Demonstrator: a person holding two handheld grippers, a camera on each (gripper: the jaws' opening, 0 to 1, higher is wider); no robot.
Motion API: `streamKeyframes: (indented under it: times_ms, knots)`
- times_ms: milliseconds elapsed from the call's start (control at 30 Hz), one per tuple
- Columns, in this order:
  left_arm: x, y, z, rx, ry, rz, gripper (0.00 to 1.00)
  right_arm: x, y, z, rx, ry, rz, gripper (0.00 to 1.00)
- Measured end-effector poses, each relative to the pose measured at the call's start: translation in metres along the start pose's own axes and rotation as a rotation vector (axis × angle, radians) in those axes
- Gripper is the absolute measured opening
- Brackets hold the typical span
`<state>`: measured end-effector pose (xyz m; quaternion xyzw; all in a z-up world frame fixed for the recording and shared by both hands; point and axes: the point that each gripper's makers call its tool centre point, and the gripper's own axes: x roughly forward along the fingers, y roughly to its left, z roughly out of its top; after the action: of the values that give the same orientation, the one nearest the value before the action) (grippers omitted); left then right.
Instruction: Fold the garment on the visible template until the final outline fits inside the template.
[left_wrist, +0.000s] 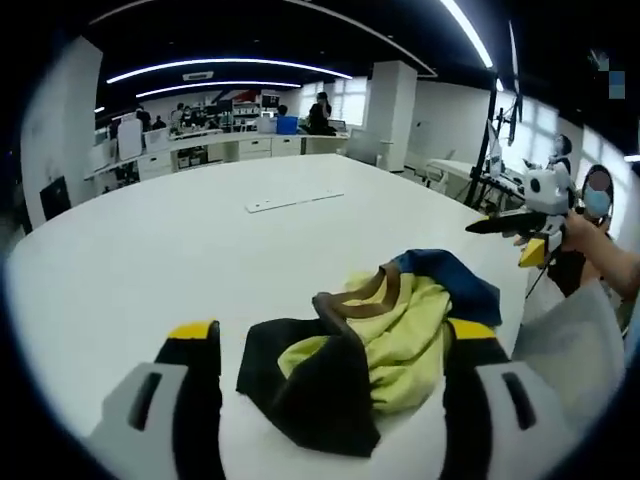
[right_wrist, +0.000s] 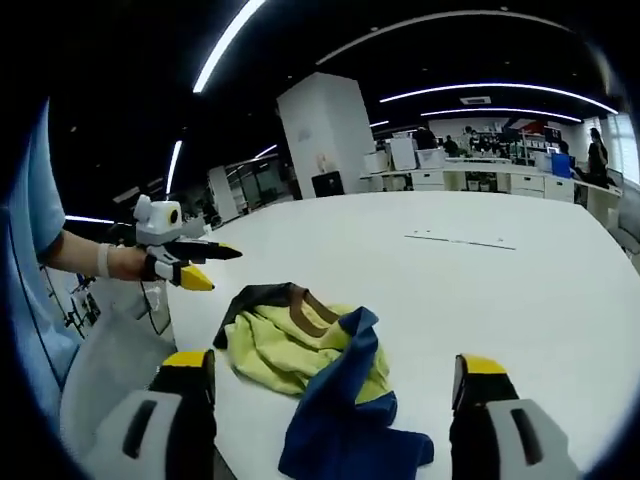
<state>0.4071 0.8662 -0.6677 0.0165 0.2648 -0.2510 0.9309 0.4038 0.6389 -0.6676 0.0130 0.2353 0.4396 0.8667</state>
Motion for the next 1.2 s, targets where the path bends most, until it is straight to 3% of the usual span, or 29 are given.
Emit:
streamKeyframes:
  times_ms: [67, 100, 167, 200, 300, 333, 533, 633, 700, 767, 800, 900, 933, 1000, 1067, 1133, 1200]
  knots:
    - [0.000, 0.001, 0.001, -0.037, -0.034, 0.059, 0.93, 0.003, 0.006, 0.002, -0.061, -0.016, 0.056, 1.00]
    - [0.001, -0.003, -0.001, -0.028, -0.029, 0.052, 0.93, 0.002, 0.006, 0.000, -0.094, -0.008, 0.067, 1.00]
    - [-0.001, 0.003, -0.010, -0.012, 0.020, 0.117, 0.94, 0.002, 0.005, -0.008, -0.107, 0.019, 0.077, 1.00]
    - [0.001, 0.001, -0.010, -0.018, 0.014, 0.116, 0.96, 0.001, 0.004, -0.012, -0.112, 0.033, 0.087, 1.00]
    - [0.001, 0.005, -0.011, -0.058, 0.012, 0.197, 0.96, -0.005, -0.003, -0.015, -0.122, 0.008, 0.099, 1.00]
    - [0.001, 0.003, -0.010, -0.083, 0.001, 0.198, 0.97, -0.006, -0.006, -0.018, -0.110, 0.014, 0.106, 1.00]
    - [-0.005, -0.014, -0.017, -0.054, 0.027, 0.221, 0.95, -0.015, -0.008, -0.020, -0.111, 0.009, 0.127, 1.00]
    - [-0.008, -0.013, -0.020, -0.061, 0.027, 0.222, 0.95, -0.015, -0.002, -0.022, -0.083, 0.012, 0.149, 1.00]
    - [-0.007, -0.012, -0.017, -0.070, 0.011, 0.208, 0.95, -0.015, 0.001, -0.022, -0.065, 0.014, 0.156, 1.00]
    - [-0.004, -0.015, -0.015, -0.080, 0.004, 0.153, 0.95, -0.015, 0.004, -0.018, -0.049, 0.014, 0.143, 1.00]
    - [-0.004, -0.011, -0.017, -0.044, 0.027, 0.139, 0.94, -0.015, 0.003, -0.015, -0.033, 0.016, 0.111, 1.00]
    - [-0.005, -0.008, -0.010, -0.022, 0.003, 0.068, 0.95, -0.015, 0.005, -0.001, -0.010, -0.034, 0.058, 1.00]
    - [-0.007, -0.007, -0.009, 0.020, 0.009, 0.036, 0.96, -0.015, 0.007, 0.001, 0.009, -0.039, 0.046, 1.00]
    - [-0.009, -0.004, -0.017, 0.072, 0.041, -0.008, 0.95, -0.019, 0.008, -0.001, 0.032, -0.027, 0.020, 1.00]
    - [-0.011, 0.001, -0.018, 0.056, 0.028, -0.026, 0.96, -0.024, 0.009, -0.002, 0.093, -0.018, -0.018, 1.00]
    - [-0.013, 0.004, -0.017, 0.043, 0.016, -0.041, 0.96, -0.030, 0.014, -0.001, 0.092, -0.028, -0.024, 1.00]
    - [-0.016, 0.005, -0.022, 0.093, 0.039, -0.081, 0.97, -0.033, 0.017, -0.006, 0.086, -0.005, -0.033, 1.00]
